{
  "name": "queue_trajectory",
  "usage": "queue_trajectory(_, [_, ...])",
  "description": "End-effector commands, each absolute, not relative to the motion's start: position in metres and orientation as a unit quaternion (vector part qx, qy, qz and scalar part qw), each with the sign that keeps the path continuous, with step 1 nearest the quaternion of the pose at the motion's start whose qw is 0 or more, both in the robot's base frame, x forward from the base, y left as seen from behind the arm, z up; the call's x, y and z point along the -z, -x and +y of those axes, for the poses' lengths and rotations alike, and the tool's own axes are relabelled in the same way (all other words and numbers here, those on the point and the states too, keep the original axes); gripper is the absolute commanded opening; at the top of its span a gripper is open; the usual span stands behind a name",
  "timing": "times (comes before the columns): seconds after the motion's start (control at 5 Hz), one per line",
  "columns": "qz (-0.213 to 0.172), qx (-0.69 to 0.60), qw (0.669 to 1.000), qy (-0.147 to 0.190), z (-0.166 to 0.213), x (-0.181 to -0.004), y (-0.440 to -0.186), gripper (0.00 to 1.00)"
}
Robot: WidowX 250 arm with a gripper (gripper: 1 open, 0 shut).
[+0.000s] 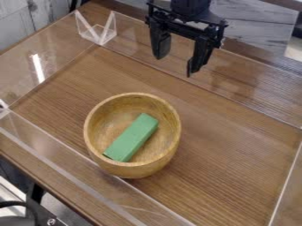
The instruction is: Remove the green block from inside the brown bowl and put it on the table
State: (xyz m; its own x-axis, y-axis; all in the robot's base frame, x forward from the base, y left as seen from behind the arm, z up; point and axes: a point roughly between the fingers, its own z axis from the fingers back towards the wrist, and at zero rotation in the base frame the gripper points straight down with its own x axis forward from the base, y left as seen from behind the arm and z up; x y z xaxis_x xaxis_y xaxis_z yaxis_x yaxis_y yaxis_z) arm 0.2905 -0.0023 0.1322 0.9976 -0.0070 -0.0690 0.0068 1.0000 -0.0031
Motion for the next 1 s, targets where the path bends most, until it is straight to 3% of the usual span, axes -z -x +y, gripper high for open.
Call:
queue_trajectory(0.0, [0.037,0.009,0.999,0.002,0.007,-0.124,-0.273,1.00])
queue_trajectory(0.2, [0.048,0.055,0.997,0.002,0.021,-0.095,-0.225,1.00])
queue_trajectory(0.4, [0.014,0.094,0.995,-0.001,0.025,-0.074,-0.184,1.00])
queue_trajectory(0.8, [-0.004,0.109,0.994,0.001,0.023,-0.053,-0.189,1.00])
